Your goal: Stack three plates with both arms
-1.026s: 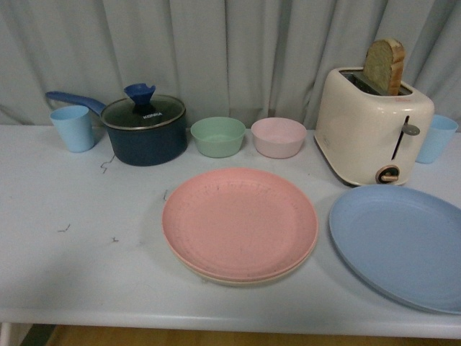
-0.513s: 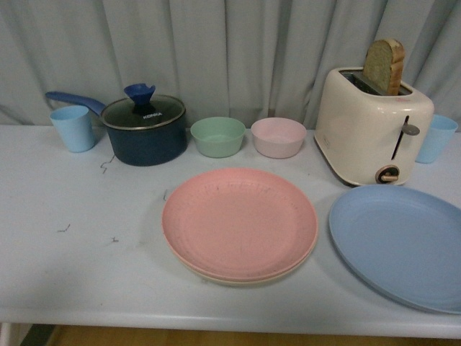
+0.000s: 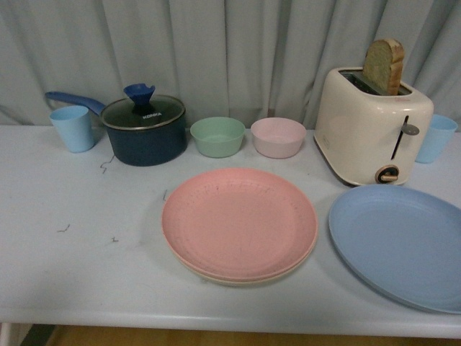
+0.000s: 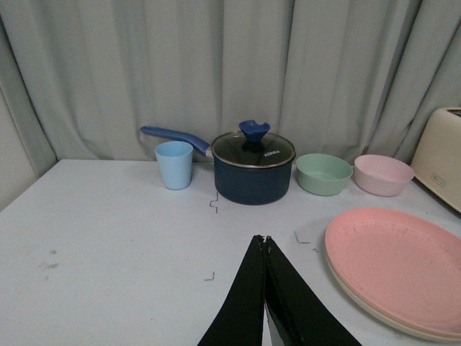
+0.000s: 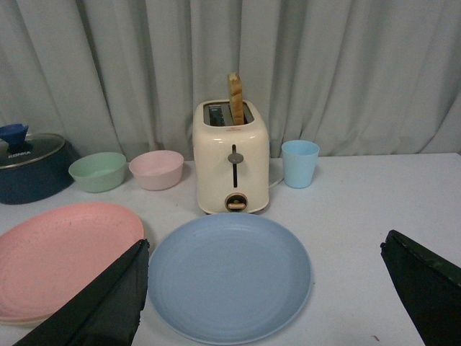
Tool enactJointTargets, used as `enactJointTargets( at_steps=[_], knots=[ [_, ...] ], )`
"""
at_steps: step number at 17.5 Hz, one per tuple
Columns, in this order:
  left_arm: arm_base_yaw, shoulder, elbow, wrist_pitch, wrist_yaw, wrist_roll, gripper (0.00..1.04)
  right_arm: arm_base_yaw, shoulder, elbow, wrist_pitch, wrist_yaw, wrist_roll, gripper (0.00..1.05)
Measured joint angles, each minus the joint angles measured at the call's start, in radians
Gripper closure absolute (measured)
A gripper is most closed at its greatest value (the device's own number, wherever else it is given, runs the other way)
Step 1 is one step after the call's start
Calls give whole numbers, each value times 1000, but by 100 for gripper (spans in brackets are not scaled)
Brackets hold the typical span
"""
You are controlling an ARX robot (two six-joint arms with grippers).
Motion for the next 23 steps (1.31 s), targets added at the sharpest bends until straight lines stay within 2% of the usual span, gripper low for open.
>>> enactJointTargets(
  at_steps=[4, 6, 8, 9, 11, 12, 13, 14, 19, 23],
  knots=[
    [0, -65, 0, -63, 0, 0, 103, 0, 0, 0, 0, 0, 0, 6],
    [0, -216, 1, -252, 0, 0, 103, 0, 0, 0, 0, 0, 0, 6],
    [0, -230, 0, -249, 2, 0, 103, 0, 0, 0, 1, 0, 0, 6],
    [0, -230, 0, -246, 0, 0, 97, 0, 0, 0, 0, 0, 0, 6],
    [0, -230, 0, -241, 0, 0, 74, 0, 0, 0, 0, 0, 0, 6],
    [0, -230, 0, -242, 0, 0, 61, -4, 19, 19, -76, -8, 7, 6],
    [0, -230, 0, -242, 1, 0, 49, -52, 224, 110, -215, -68, 19, 6],
    [0, -230, 0, -241, 0, 0, 38, -115, 422, 164, -147, -91, 18, 6],
    [0, -230, 0, -242, 0, 0, 20, -192, 691, 244, 9, -120, -6, 6],
    [0, -230, 0, -242, 0, 0, 7, -219, 888, 316, 98, -126, -20, 6]
  ],
)
